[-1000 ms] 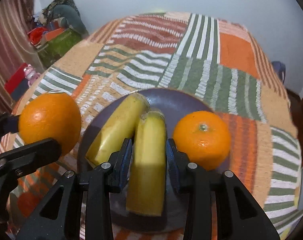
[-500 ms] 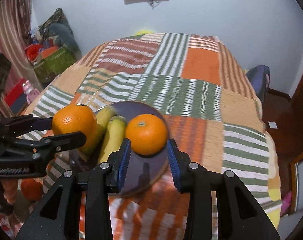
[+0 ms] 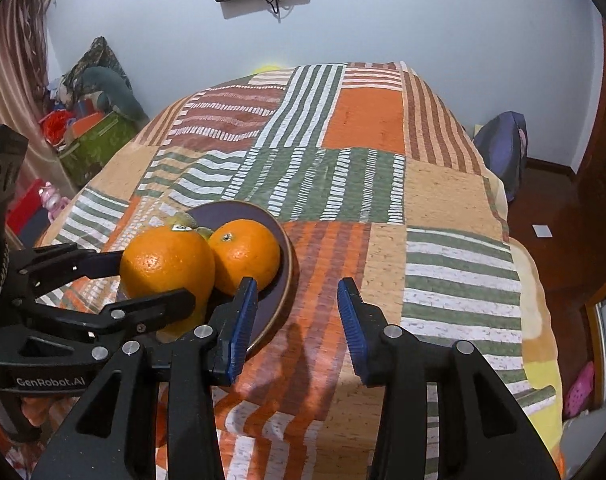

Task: Organize fruits
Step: 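Lower the banana onto the plate with the right tool while the left tool sets down the orange, then open and withdraw both tools from the plate toward the red tomatoes, then grasp a red tomato with the right tool while the left tool grasps another tomato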

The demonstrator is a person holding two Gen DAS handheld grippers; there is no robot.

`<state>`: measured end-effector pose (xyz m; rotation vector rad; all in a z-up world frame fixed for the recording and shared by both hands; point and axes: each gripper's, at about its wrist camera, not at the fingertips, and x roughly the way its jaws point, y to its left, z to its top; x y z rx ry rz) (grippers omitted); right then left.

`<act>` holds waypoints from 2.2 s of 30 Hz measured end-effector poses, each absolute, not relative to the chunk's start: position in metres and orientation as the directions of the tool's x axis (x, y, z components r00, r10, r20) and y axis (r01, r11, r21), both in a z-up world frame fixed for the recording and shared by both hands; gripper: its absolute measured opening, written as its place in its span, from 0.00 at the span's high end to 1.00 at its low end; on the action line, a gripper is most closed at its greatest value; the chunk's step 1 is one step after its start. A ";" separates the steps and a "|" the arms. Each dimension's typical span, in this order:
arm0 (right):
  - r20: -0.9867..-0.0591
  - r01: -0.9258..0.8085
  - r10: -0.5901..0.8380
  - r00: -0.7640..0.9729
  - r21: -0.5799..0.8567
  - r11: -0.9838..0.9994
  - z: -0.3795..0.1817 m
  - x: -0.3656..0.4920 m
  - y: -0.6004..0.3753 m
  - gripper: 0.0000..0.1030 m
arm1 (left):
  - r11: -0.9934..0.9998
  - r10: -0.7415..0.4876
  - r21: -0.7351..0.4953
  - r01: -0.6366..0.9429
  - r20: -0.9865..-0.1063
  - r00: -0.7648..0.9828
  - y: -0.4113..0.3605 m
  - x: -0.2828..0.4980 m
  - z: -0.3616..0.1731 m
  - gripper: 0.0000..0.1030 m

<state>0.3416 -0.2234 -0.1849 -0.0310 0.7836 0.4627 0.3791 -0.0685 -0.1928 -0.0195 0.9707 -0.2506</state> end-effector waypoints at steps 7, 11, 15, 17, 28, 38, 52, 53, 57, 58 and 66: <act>-0.682 -0.413 0.393 0.617 0.145 0.899 -0.181 0.341 -0.224 0.63 | 0.968 -0.223 -0.117 0.224 -0.813 0.538 -0.072 0.373 -0.195 0.35; -0.682 -0.418 0.405 0.609 0.158 0.895 -0.180 0.343 -0.222 0.63 | 0.970 -0.223 -0.134 0.203 -0.823 0.522 -0.066 0.375 -0.196 0.33; -0.685 -0.430 0.416 0.598 0.163 0.888 -0.181 0.341 -0.217 0.63 | 0.967 -0.239 -0.155 0.200 -0.819 0.522 -0.058 0.370 -0.193 0.30; -0.688 -0.441 0.422 0.591 0.163 0.883 -0.182 0.339 -0.212 0.62 | 0.969 -0.236 -0.154 0.192 -0.801 0.550 -0.052 0.364 -0.186 0.27; -0.727 -0.479 0.401 0.558 0.112 0.870 -0.204 0.325 -0.179 0.49 | 0.984 -0.173 -0.111 0.138 -0.773 0.610 -0.011 0.331 -0.162 0.26; -0.707 -0.481 0.414 0.574 0.118 0.869 -0.177 0.300 -0.177 0.48 | 0.991 -0.135 -0.091 0.100 -0.753 0.644 0.021 0.289 -0.144 0.26; -0.705 -0.482 0.431 0.563 0.144 0.864 -0.173 0.237 -0.174 0.47 | 0.995 -0.101 -0.076 0.066 -0.792 0.602 0.056 0.215 -0.163 0.26; -0.708 -0.479 0.431 0.559 0.149 0.865 -0.176 0.234 -0.173 0.47 | 0.995 -0.098 -0.075 0.064 -0.795 0.598 0.056 0.212 -0.166 0.26; -0.725 -0.471 0.430 0.537 0.166 0.867 -0.188 0.228 -0.170 0.47 | 0.995 -0.098 -0.080 0.056 -0.812 0.575 0.060 0.202 -0.181 0.26; -0.732 -0.470 0.429 0.529 0.168 0.867 -0.192 0.227 -0.169 0.47 | 0.995 -0.099 -0.083 0.054 -0.816 0.570 0.061 0.200 -0.184 0.26; -0.768 -0.468 0.422 0.481 0.182 0.865 -0.215 0.232 -0.156 0.47 | 0.994 -0.112 -0.101 0.049 -0.841 0.530 0.064 0.198 -0.214 0.26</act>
